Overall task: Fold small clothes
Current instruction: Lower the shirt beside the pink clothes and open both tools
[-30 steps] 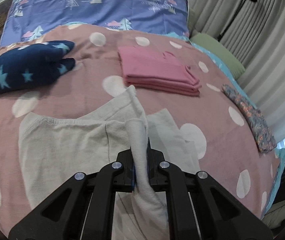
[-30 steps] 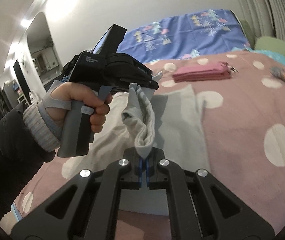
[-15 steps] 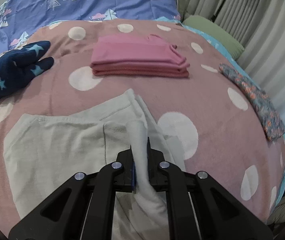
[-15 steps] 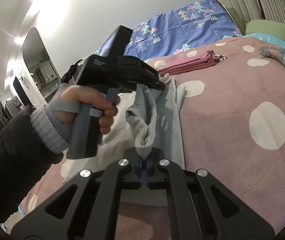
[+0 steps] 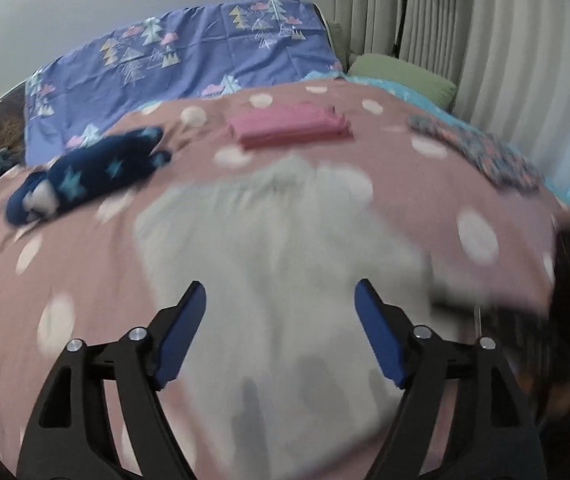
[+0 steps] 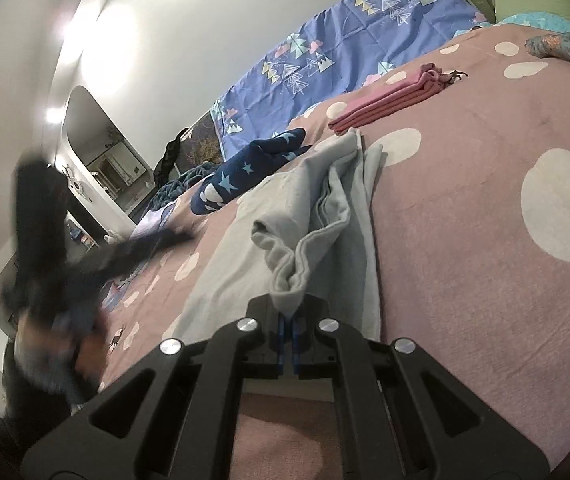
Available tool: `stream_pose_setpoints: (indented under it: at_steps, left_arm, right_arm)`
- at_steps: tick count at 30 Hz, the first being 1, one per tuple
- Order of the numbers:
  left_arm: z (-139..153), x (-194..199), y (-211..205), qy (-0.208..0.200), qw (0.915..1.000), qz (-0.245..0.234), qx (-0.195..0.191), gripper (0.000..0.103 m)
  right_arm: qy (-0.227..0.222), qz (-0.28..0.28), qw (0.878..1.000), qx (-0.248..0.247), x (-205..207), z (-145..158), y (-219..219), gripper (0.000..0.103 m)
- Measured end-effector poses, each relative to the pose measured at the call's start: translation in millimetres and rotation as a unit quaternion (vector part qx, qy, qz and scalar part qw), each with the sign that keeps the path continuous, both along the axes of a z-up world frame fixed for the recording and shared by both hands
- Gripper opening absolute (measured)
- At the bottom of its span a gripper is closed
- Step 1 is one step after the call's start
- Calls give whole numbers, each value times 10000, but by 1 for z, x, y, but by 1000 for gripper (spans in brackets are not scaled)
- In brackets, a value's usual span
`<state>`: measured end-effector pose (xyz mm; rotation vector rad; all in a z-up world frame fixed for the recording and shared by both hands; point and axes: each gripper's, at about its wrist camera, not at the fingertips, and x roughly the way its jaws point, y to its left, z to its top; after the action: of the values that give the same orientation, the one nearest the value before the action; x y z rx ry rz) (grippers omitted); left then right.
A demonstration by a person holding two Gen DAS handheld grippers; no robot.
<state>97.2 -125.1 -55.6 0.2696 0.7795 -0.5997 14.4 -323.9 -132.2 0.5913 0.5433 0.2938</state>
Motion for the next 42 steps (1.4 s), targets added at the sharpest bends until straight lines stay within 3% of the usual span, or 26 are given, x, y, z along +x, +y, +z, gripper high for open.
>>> stream_pose_setpoints:
  at_steps: [4, 8, 10, 14, 18, 21, 24, 28, 30, 33, 38, 40, 42]
  left_arm:
    - [-32, -49, 37, -7, 9987, 88, 512, 79]
    - [-62, -58, 53, 90, 9951, 449, 879, 79]
    - [-65, -53, 62, 91, 9942, 750, 767, 79]
    - [-59, -43, 73, 87, 9957, 909, 121, 79]
    - [-70, -38, 76, -41, 9911, 1201, 574, 79]
    - [-72, -38, 93, 196, 9919, 1241, 206, 79]
    - [-73, -42, 95, 213, 9921, 1221, 197, 79]
    - [-72, -49, 94, 182, 9935, 1091, 261, 71]
    - [-69, -54, 97, 331, 9948, 961, 69, 52]
    - [-57, -66, 100, 495, 9961, 640, -355, 32]
    - [-34, -66, 78, 134, 9972, 266, -691, 31]
    - [-43, -54, 65, 282, 9969, 197, -703, 31]
    - [-62, -43, 53, 503, 9971, 290, -490, 32]
  right_arm:
    - [68, 17, 9999, 139, 1, 4, 0, 2]
    - [112, 20, 9994, 324, 2, 16, 2, 2]
    - [78, -24, 9994, 323, 1, 26, 4, 2]
    - [66, -193, 9993, 323, -4, 36, 1, 2]
    - [508, -289, 9974, 415, -7, 16, -8, 2]
    - [971, -368, 9934, 484, -11, -13, -16, 2]
    - [1160, -314, 9904, 690, -13, -28, -20, 3]
    - [1018, -312, 9942, 158, -15, -11, -13, 8]
    - [947, -429, 9945, -89, -19, -3, -13, 13]
    - [663, -734, 9930, -638, -30, 16, -10, 16]
    - [188, -200, 9922, -1219, -20, 33, 21, 17]
    - [341, -30, 9909, -1298, -9, 26, 27, 17]
    - [849, -138, 9861, -1420, 6, 10, 28, 17]
